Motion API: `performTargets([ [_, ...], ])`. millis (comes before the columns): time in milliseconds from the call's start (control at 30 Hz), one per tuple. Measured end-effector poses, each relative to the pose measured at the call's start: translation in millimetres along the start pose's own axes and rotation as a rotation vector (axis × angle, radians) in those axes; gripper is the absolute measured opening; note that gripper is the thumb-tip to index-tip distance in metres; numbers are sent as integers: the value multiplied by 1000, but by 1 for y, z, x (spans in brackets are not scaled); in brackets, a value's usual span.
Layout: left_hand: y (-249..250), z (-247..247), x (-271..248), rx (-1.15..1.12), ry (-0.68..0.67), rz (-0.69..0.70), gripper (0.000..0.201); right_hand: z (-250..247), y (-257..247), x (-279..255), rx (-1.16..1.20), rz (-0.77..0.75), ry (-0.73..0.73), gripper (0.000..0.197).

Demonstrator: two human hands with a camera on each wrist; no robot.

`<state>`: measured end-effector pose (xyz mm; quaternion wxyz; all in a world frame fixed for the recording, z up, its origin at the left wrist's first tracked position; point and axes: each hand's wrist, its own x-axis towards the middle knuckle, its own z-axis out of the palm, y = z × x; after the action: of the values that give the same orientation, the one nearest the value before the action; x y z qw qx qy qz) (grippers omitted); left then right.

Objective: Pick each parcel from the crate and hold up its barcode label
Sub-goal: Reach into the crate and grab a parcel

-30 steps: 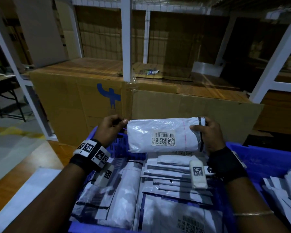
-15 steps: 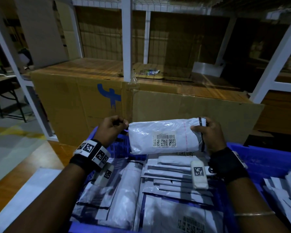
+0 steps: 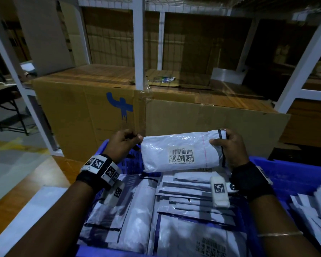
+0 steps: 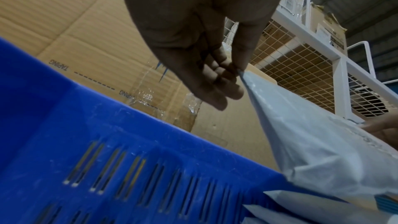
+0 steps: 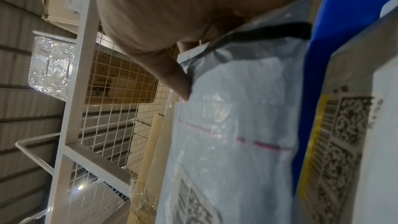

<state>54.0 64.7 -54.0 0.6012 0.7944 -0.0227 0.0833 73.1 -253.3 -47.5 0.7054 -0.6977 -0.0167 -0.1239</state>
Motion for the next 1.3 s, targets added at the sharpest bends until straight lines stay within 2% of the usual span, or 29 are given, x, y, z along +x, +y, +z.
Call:
performTargets([
  [233,2,-1,0,-88,-22,-53,29,-2,0,1,40,29,60,23],
  [400,5,2,-7,14,-224,-90,25,-7,-1,2,105,33,107,17],
  [500,1,3,-7,98,-274,-90,21,-8,-1,2,123,25,129,18],
  [633,-1,3,-7,94,-270,-93,15,-7,-5,2,95,-21,145,21],
  [767,-2,4,-6,114,-275,-83,22,-8,-7,1,97,-37,154,22],
  [900,-2,3,-7,145,-282,-52,16,-9,-6,1,99,-34,170,22],
  [1000,-4,1,-5,135,-289,-22,19,-12,-7,2,114,-30,176,23],
  [1133,-4,-1,-2,149,-256,-42,23,-17,-9,3,126,-38,194,24],
  [1300,1,4,-3,-27,-180,-73,26,-9,-8,-2,114,-20,131,23],
])
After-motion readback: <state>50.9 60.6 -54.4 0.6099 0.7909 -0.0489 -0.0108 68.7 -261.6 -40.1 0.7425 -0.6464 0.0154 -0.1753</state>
